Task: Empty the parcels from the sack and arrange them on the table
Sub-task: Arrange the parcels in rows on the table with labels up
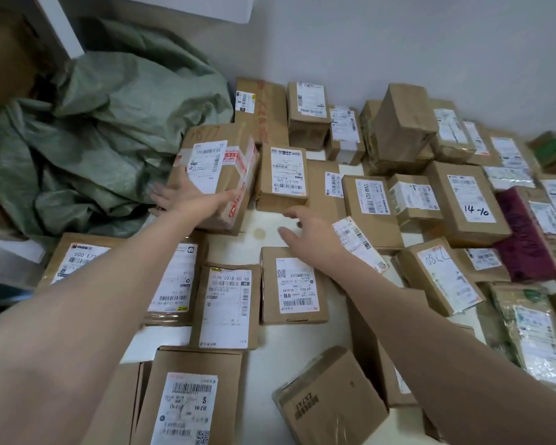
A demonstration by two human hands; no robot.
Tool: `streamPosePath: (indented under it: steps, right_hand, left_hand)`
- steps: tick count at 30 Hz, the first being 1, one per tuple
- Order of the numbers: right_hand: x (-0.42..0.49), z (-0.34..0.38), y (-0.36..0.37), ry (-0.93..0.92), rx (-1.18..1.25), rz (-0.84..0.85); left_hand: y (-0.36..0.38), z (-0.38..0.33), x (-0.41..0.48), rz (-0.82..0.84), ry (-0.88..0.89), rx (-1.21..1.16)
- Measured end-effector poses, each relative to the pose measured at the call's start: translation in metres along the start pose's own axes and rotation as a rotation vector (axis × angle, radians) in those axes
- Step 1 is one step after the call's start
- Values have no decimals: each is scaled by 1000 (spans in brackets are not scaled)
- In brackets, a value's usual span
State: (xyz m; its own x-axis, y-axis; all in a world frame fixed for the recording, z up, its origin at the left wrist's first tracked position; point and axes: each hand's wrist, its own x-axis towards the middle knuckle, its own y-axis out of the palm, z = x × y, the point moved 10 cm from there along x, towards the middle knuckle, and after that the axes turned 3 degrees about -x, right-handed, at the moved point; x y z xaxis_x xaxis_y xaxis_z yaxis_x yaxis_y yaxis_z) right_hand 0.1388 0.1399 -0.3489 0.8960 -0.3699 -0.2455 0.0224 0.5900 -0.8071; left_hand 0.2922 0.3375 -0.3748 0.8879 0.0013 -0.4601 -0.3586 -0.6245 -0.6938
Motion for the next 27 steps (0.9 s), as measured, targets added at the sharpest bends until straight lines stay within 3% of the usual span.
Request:
streamPosePath:
  steps: [2,6,11,17,27]
  right_hand:
    - [11,25,18,8,145,86]
    - [32,53,47,110,454,104]
    - [44,57,89,198,331,245]
    - [44,20,74,344,384,75]
    - [36,16,68,362,377,159]
  left_hand:
    - [5,-1,1,48,8,54]
    - [13,2,-17,-54,-28,144]
    - [10,16,-17,-153,-6,432]
    - [42,-2,-32,-49,-38,400]
    - [43,9,-46,10,-139,340]
